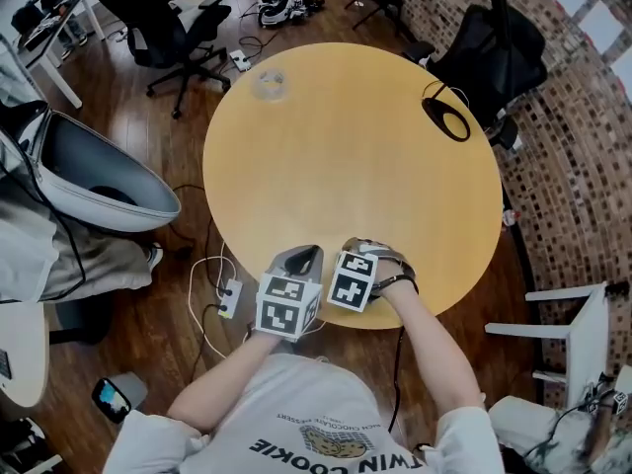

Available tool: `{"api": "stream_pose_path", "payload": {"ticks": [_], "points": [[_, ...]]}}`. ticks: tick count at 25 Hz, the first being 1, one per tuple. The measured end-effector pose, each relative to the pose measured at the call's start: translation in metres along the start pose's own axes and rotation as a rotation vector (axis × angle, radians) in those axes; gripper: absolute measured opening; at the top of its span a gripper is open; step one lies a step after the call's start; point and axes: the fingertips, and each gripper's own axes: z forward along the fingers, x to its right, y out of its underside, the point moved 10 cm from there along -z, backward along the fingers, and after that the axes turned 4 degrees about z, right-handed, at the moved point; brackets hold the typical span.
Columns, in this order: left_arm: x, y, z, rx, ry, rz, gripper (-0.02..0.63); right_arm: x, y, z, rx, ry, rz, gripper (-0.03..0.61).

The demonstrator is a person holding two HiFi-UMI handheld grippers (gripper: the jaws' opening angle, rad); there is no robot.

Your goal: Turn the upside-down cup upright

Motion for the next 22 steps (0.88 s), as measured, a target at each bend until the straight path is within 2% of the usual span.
{"api": "stream_pose_path", "payload": {"ticks": [2,4,11,14,18,22], "points": [[0.000,0.000,0.000,0.004,0.000,0.001,0.003,0.000,-0.001,-0.001,0.010,0.022,0.000,0.258],[0.002,0.002,0.000,0.000,0.001,0.001,0.003,0.001,0.002,-0.008,0.075,0.052,0.053,0.258],[0.014,0.005,0.007,-0.009,0.031,0.022,0.003,0.008,0.041,-0.041,0.483,0.169,0.507,0.256],[0.023,0.003,0.011,-0.013,0.052,0.036,0.003,0.000,0.063,-0.041,0.591,0.218,0.633,0.256],[0.035,0.000,0.014,-0.018,0.077,0.068,0.003,-0.015,0.088,-0.040,0.822,0.299,0.808,0.258],[0.039,-0.002,0.013,-0.025,0.095,0.095,0.003,-0.031,0.094,-0.029,0.906,0.445,0.864,0.256]]}}
